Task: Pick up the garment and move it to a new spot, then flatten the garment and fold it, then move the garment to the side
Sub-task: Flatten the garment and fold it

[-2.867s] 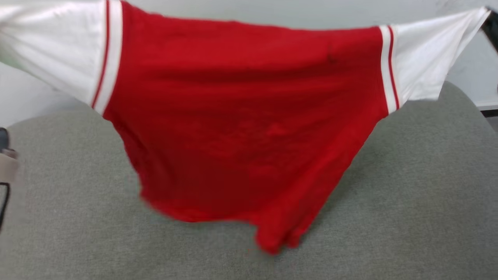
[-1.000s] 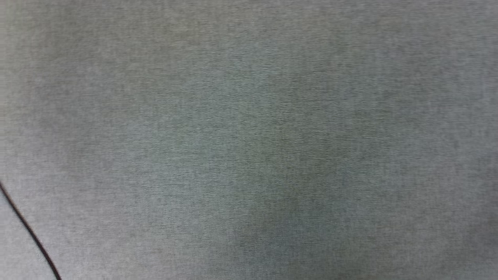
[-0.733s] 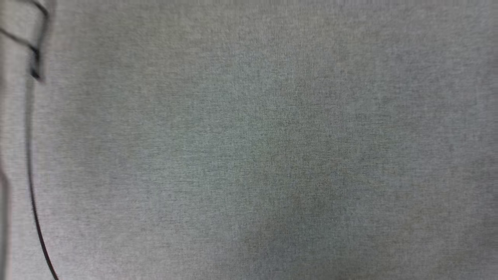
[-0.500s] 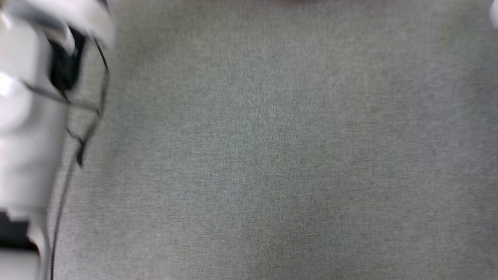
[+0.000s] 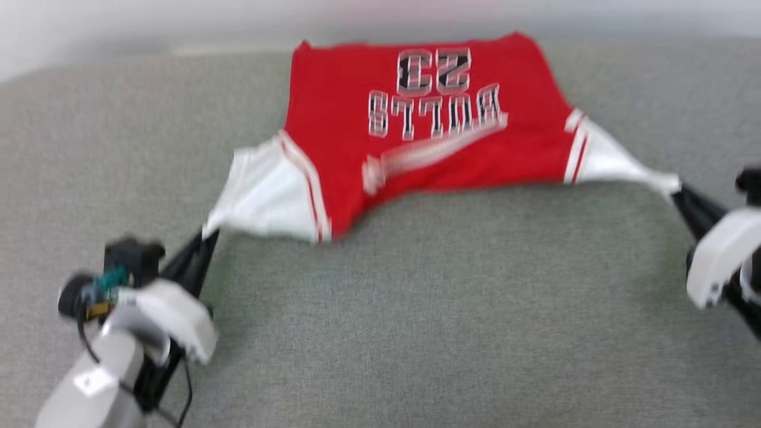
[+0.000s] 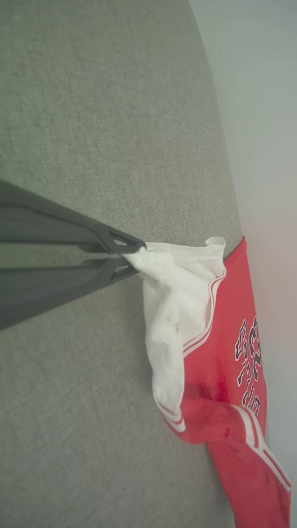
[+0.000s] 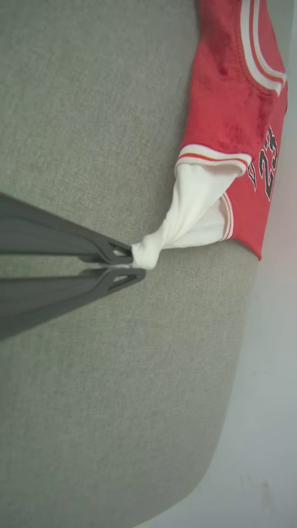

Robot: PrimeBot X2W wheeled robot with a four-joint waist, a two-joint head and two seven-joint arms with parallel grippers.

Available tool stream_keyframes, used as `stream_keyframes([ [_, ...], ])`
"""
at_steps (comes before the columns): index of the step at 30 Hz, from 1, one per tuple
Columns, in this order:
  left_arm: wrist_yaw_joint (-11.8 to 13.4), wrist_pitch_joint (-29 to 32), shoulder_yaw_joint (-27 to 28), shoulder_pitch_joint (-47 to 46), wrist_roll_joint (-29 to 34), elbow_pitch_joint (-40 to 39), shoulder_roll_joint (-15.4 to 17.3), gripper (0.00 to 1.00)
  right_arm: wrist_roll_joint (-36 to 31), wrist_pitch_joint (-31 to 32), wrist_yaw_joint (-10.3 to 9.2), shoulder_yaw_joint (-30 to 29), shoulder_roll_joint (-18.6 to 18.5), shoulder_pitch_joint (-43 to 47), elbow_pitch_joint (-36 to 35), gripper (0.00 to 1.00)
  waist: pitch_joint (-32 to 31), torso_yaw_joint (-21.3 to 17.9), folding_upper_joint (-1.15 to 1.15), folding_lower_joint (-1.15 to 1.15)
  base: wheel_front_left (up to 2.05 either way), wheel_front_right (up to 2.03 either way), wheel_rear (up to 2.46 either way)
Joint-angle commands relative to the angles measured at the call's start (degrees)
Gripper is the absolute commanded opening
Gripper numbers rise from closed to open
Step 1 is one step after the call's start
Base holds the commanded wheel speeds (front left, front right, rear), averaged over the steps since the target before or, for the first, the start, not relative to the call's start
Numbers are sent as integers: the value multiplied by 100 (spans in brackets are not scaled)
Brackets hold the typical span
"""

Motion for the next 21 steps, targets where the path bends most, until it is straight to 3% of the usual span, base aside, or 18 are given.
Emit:
stream_keyframes([
  [1,69,17,7,347,-56,-86,104,0,55,24,-6,44,-118,326,-106,0,-418,-94,0,1,0,0,0],
  [21,915,566,228,3613,-817,-1938,768,0,569,580,-8,57,-738,2960,-1257,0,-1526,-303,0,1,0,0,0],
])
